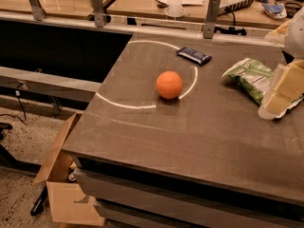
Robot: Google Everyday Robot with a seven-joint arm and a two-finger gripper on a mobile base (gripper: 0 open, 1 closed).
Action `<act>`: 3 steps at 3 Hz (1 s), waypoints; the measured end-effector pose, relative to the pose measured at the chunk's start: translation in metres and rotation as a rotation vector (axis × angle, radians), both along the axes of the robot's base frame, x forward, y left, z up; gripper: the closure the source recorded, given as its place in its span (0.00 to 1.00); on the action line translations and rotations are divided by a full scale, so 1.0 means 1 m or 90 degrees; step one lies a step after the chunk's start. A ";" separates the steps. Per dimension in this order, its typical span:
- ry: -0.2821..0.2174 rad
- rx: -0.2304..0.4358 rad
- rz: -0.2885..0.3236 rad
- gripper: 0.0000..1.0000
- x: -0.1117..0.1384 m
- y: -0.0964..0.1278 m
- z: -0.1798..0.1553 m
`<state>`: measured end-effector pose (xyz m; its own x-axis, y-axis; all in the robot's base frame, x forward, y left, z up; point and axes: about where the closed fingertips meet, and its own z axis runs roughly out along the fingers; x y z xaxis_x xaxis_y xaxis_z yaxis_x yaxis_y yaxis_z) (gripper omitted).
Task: Move rxbar blueberry near orange
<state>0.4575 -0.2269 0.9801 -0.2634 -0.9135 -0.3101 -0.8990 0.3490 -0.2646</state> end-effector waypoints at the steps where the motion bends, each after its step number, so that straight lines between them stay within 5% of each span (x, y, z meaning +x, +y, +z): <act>1: -0.066 0.101 -0.075 0.00 0.051 -0.023 0.009; 2: -0.119 0.178 -0.119 0.00 0.106 -0.041 0.018; 3: -0.119 0.218 -0.139 0.00 0.153 -0.037 0.006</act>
Offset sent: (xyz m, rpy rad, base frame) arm 0.1779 -0.0705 0.0331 0.4370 -0.2975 -0.2789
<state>0.6107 -0.2643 0.9861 -0.3495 -0.6794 -0.6451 -0.7426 0.6208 -0.2515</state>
